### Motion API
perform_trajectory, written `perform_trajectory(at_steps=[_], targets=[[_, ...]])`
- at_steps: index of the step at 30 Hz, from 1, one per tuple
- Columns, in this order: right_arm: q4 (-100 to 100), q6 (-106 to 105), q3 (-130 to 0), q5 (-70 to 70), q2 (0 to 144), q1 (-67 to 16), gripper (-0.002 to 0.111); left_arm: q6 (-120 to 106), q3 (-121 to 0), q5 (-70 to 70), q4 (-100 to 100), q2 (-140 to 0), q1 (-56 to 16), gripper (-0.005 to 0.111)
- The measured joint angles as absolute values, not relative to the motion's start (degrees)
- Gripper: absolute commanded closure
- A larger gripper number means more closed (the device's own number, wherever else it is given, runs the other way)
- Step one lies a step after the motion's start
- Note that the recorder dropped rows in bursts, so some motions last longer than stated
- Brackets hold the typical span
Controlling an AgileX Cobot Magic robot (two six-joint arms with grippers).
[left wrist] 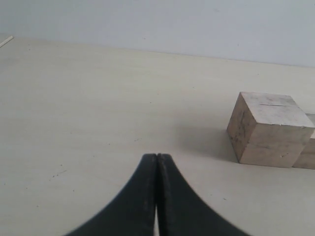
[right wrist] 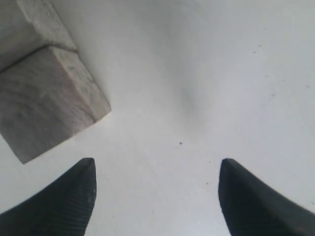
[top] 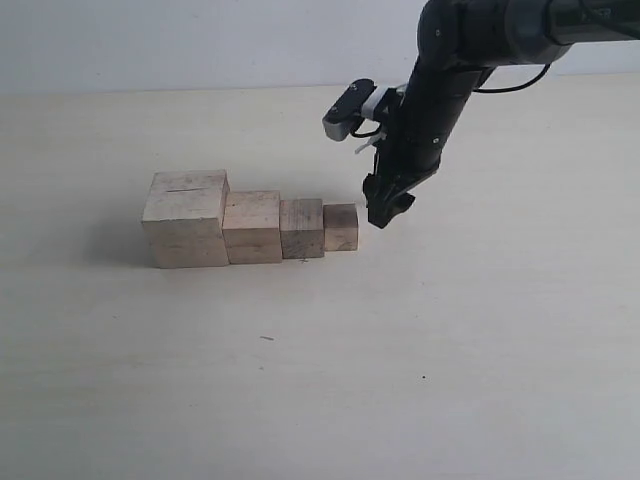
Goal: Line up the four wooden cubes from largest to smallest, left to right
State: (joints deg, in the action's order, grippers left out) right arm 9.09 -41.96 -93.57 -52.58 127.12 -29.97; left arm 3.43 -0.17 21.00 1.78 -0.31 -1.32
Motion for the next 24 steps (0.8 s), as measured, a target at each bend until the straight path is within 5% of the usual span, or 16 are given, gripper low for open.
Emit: perform_trajectory(at_steps=[24], targets=[[10.31,-36.24,-93.57,-50.07,127.51,-29.97,0.042,3.43,-0.17,21.00,1.78,-0.31,-1.32,0.107]])
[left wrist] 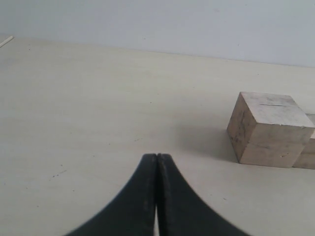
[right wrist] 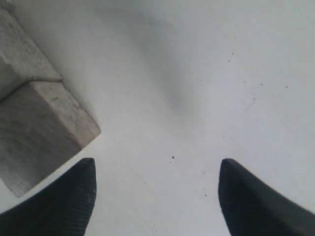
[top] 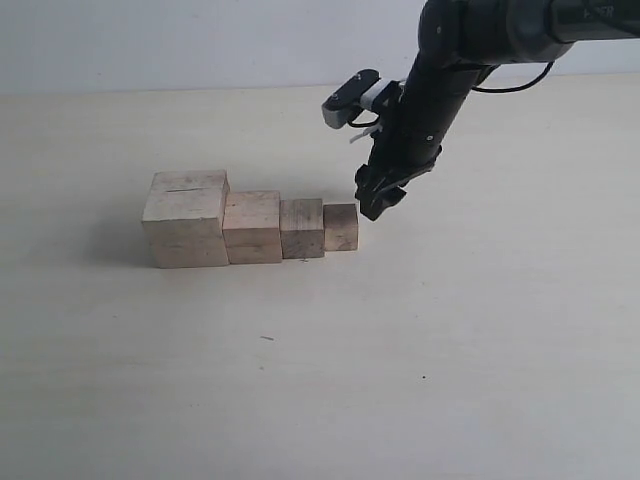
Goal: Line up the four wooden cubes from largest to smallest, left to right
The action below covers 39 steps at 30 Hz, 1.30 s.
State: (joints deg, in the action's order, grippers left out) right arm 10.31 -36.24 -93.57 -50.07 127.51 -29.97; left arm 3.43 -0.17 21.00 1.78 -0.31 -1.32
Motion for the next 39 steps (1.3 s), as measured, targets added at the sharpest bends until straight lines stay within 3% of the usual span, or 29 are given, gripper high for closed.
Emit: perform_trajectory(at_steps=[32,36,39], targets=[[6.52,-33.60,-93.57,-50.68,127.14,-29.97,0.042,3.43,-0.17,21.00,1.78,-0.31,-1.32,0.107],[5.95,-28.16,-93.57,-52.37,124.61,-29.97,0.056,3.43,-0.17,21.00,1.78,-0.31,-1.32,0.107],[5.85,-23.40,-93.57,-55.37,122.83,-29.97,0.079,3.43,-0.17,21.00,1.78,-0.31,-1.32,0.107]])
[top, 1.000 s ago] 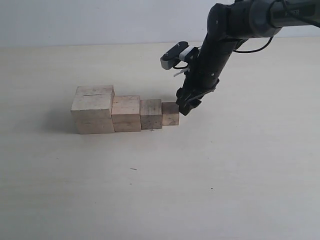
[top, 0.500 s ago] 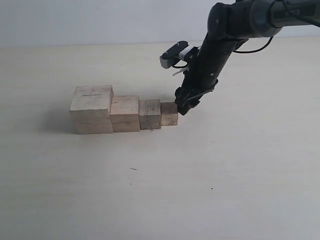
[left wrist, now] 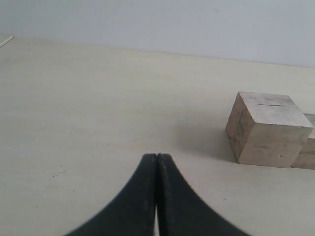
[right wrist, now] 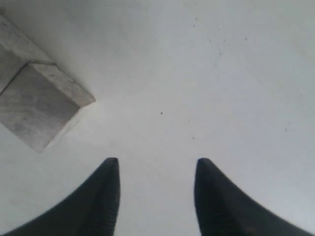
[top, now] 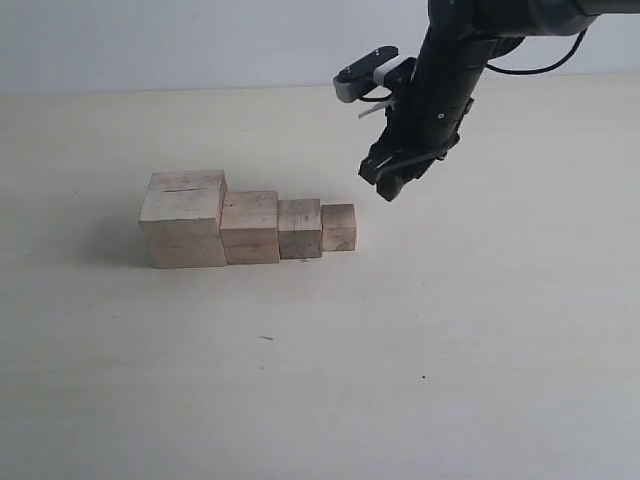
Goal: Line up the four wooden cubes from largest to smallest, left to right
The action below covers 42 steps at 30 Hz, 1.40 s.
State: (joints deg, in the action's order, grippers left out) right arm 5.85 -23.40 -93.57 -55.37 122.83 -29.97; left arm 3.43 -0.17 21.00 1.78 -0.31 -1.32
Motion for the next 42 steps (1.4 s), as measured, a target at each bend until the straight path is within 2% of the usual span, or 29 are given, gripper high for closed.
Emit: perform_trajectory(at_steps=[4,10,14,20,24,42], targets=[[5.85,-19.01,-93.57,-59.29,119.90,-29.97,0.108,3.43,-0.17,21.00,1.78,-0.31,-1.32,0.107],[10.78,-17.19,-93.57,-61.84,113.91,-29.97,0.108,3.43,-0.17,21.00,1.78,-0.31,-1.32,0.107],[14.24,-13.60,-91.27,-57.20,105.11,-29.97,0.108,3.43,-0.17,21.00,1.78,-0.31,-1.32,0.107],[18.07,-11.71,-73.93,-42.00,84.02,-29.97,0.108,3.43,-0.17,21.00,1.78,-0.31,-1.32,0.107],[19.39,-9.46,-67.48,-41.16,76.17,-29.97,0.108,3.43,-0.17,21.00,1.78,-0.31,-1.32,0.107],[18.50,-7.04,-66.70,-45.44,71.33,-29.97,0.108,3.43,-0.17,21.00,1.78,-0.31,-1.32,0.107]])
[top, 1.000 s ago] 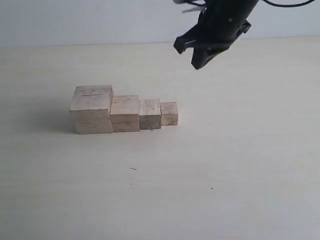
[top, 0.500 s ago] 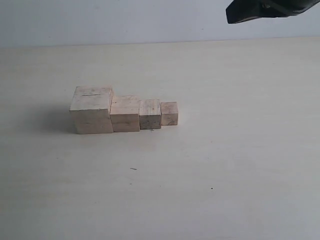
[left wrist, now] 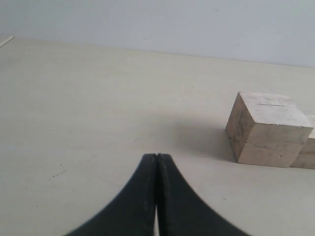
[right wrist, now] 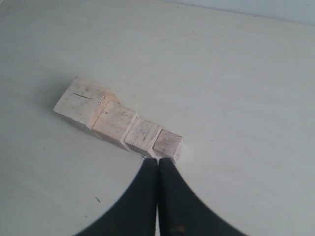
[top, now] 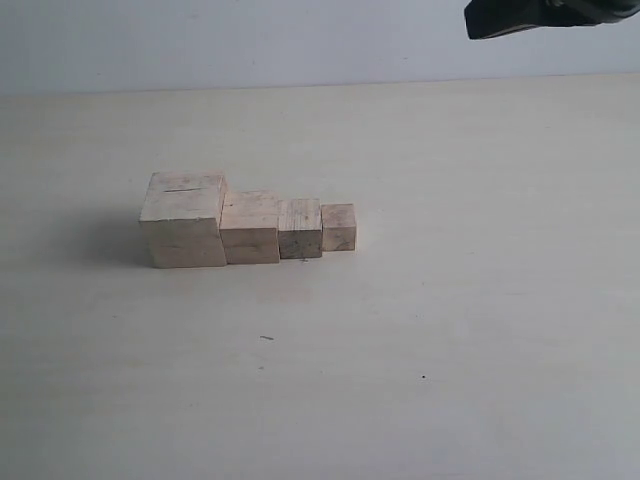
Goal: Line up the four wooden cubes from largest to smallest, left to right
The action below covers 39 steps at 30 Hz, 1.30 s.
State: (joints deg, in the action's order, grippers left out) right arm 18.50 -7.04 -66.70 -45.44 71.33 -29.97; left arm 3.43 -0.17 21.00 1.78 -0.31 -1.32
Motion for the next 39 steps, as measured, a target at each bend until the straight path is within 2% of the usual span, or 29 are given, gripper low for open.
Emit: perform_trajectory(at_steps=[4,10,14,20,24,32,39], targets=[[14.78,-7.15,-64.15,-42.42,68.10,-29.97,0.108,3.43,-0.17,21.00,1.78,-0.31,-1.32,0.107],[10.14,-7.15,-51.65,-26.65,58.29,-28.33,0.108,3.43,-0.17,21.00,1.78,-0.31,-1.32,0.107],[11.29,-7.15,-39.81,-17.83,49.61,-21.42,0.108,3.43,-0.17,21.00,1.78,-0.31,-1.32,0.107],[11.89,-7.28,-26.22,-14.54,36.20,-8.84,0.108,3.43,-0.17,21.00,1.78,-0.31,-1.32,0.107],[11.89,-7.90,-19.82,-13.85,27.83,-4.42,0.108,3.43,-0.17,21.00,1.78,-0.31,-1.32,0.107],[11.89,-9.00,-7.71,-11.03,13.39,-3.56,0.108,3.43,-0.17,21.00,1.78,-0.31,-1.32,0.107],[11.89,-9.53,-4.43,-11.02,4.96,-3.56,0.108,3.43,-0.17,21.00,1.78,-0.31,-1.32,0.107]])
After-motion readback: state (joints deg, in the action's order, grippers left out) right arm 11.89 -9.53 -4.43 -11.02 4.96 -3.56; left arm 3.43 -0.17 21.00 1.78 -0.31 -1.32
